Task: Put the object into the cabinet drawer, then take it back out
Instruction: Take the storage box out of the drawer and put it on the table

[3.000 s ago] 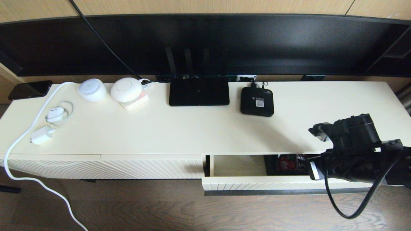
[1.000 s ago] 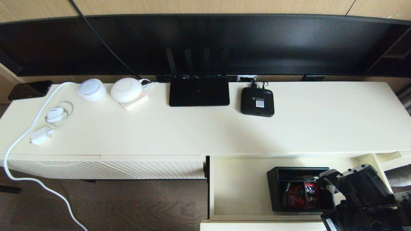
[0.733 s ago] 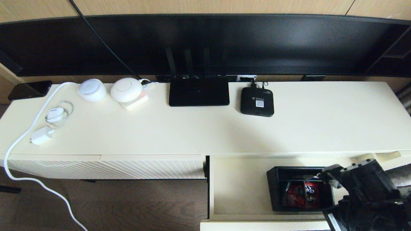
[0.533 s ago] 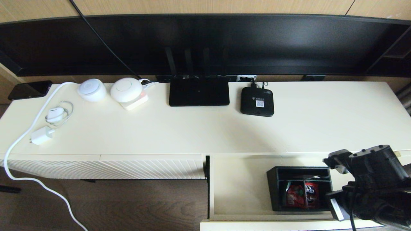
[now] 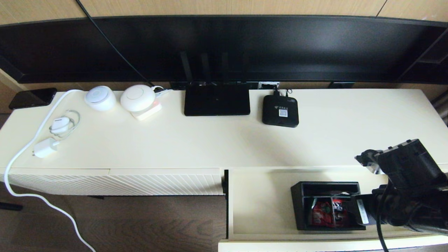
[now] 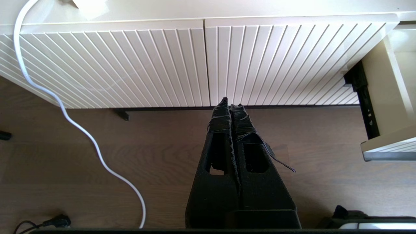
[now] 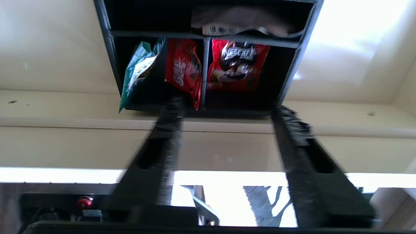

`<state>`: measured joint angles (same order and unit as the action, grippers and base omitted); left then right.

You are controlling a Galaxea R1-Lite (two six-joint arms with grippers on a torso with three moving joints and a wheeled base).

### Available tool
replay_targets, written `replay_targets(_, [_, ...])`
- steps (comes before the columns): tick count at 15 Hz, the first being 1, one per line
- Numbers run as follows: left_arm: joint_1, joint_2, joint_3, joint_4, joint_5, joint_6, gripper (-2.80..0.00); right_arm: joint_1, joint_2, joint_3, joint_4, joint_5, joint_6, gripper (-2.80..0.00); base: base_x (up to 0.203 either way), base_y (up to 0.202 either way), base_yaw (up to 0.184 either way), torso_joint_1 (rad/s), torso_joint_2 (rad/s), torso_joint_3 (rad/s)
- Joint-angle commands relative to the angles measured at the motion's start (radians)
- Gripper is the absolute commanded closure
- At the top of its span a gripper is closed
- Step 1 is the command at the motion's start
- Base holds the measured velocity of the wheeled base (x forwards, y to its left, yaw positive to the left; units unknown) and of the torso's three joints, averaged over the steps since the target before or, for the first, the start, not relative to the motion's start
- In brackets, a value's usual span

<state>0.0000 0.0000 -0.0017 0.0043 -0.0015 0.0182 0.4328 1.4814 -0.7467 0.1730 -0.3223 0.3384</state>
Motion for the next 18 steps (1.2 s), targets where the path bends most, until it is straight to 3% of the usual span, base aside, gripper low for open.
replay_targets(1, [0.000,0.002,0.000,0.000,0.000,0.000,0.00,0.004,0.044,-0.005,0.002,0.001,0.027,-2.80,0.000,0.000,0.000,0.000,0.00,0.000])
replay_targets(3, [0.000,0.002,0.000,0.000,0.000,0.000,0.00,-0.004,0.079,-0.012,0.006,0.044,0.094,-2.80,0.000,0.000,0.000,0.000,0.00,0.000])
replay_targets(5, [0.000,0.002,0.000,0.000,0.000,0.000,0.00,-0.012,0.096,-0.004,0.004,0.085,0.100,-2.80,0.000,0.000,0.000,0.000,0.00,0.000])
replay_targets(13, [0.000,0.002,-0.001,0.000,0.000,0.000,0.00,-0.026,0.185,-0.031,-0.007,0.087,0.108,-2.80,0.000,0.000,0.000,0.000,0.00,0.000])
replay_targets(18, [0.000,0.002,0.000,0.000,0.000,0.000,0.00,-0.078,0.192,-0.029,-0.006,0.123,0.111,-2.80,0.000,0.000,0.000,0.000,0.00,0.000])
